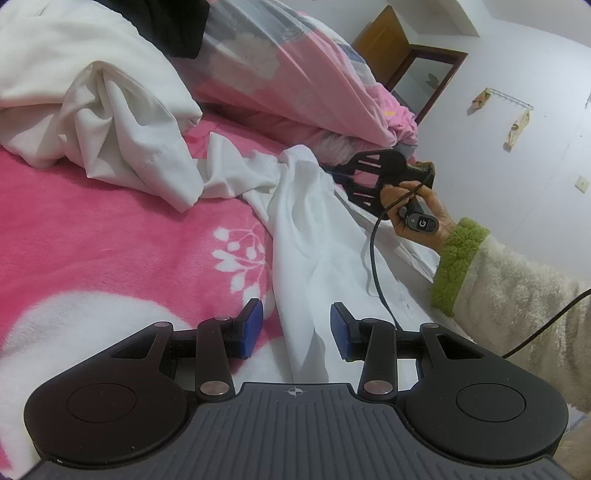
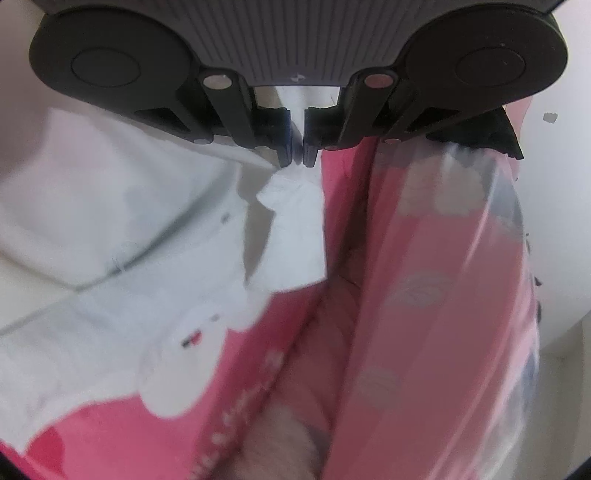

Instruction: Fold clothes

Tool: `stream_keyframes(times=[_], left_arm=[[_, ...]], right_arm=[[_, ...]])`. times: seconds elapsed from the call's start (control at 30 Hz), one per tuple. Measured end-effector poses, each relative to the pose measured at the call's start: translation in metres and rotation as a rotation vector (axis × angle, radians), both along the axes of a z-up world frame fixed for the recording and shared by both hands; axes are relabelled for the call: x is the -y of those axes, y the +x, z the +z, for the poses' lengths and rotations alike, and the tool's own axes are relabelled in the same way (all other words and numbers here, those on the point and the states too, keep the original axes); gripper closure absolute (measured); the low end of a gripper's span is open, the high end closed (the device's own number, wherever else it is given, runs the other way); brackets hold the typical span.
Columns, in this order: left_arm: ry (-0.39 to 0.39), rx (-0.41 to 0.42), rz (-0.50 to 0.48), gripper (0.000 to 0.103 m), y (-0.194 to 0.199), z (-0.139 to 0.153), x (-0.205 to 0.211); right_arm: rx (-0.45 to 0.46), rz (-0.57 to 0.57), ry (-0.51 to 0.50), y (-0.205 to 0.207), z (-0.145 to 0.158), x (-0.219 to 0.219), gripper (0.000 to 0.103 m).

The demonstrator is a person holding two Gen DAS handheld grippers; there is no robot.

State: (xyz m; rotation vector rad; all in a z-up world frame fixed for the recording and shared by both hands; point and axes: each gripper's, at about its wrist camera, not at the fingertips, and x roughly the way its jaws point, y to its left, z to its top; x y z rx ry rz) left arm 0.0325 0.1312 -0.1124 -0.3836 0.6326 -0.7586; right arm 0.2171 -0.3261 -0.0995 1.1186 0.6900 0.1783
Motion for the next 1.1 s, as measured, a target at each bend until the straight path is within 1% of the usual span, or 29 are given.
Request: stream_keyframes(times=[0.1,0.13,0.23,0.37,0.47,0.57,0.67,0.7,0.73,0.77,0.9,0.93,1.07,1.1], left_arm=[[0.001,0.001,0.0,0.063,0.0,0.0,0.0],[0.002,0.002,0.0,0.063,0.001,0.0,0.0],[0.002,0.003,0.0,0.063,0.001,-0.001,0.0],[0.004,0.005,0.0,0.063,0.002,-0.001,0.001],[0.005,0.007,0.0,0.063,0.002,-0.001,0.001],[0.007,0.008,-0.001,0.063,0.002,-0.001,0.001],[0.01,0.01,-0.003,0.063,0.002,-0.001,0.001],[0.011,0.01,-0.004,0.063,0.002,-0.001,0.001],[0.012,0.011,-0.004,0.063,0.002,-0.001,0.001],[0.012,0.011,-0.005,0.063,0.002,-0.001,0.002],[0.01,0.008,-0.005,0.063,0.002,-0.001,0.001],[0.01,0.007,-0.005,0.063,0.002,-0.001,0.001],[0.007,0.004,-0.002,0.063,0.001,-0.001,0.001],[0.007,0.003,0.0,0.063,0.001,-0.001,0.001]], right_arm=[[-0.001,-0.011,-0.043,0.001,0.005,0.002,0.097],[-0.005,-0.02,-0.072,0.002,0.007,0.002,0.097],[-0.006,-0.038,-0.209,0.0,0.017,0.001,0.1],[0.017,-0.014,-0.428,0.001,0.04,-0.008,0.102],[0.058,0.022,-0.632,0.002,0.065,-0.025,0.102],[0.094,0.085,-0.909,0.005,0.083,-0.054,0.102],[0.081,0.167,-1.197,0.013,0.081,-0.091,0.102],[0.057,0.184,-1.261,0.017,0.077,-0.099,0.102],[0.012,0.192,-1.291,0.021,0.068,-0.103,0.102],[-0.03,0.186,-1.292,0.024,0.061,-0.102,0.102],[-0.18,0.111,-1.164,0.03,0.037,-0.074,0.094],[-0.188,0.098,-1.132,0.021,0.039,-0.068,0.091],[-0.101,0.074,-1.003,-0.056,0.083,-0.048,0.085],[-0.079,0.068,-0.971,-0.076,0.094,-0.043,0.078]])
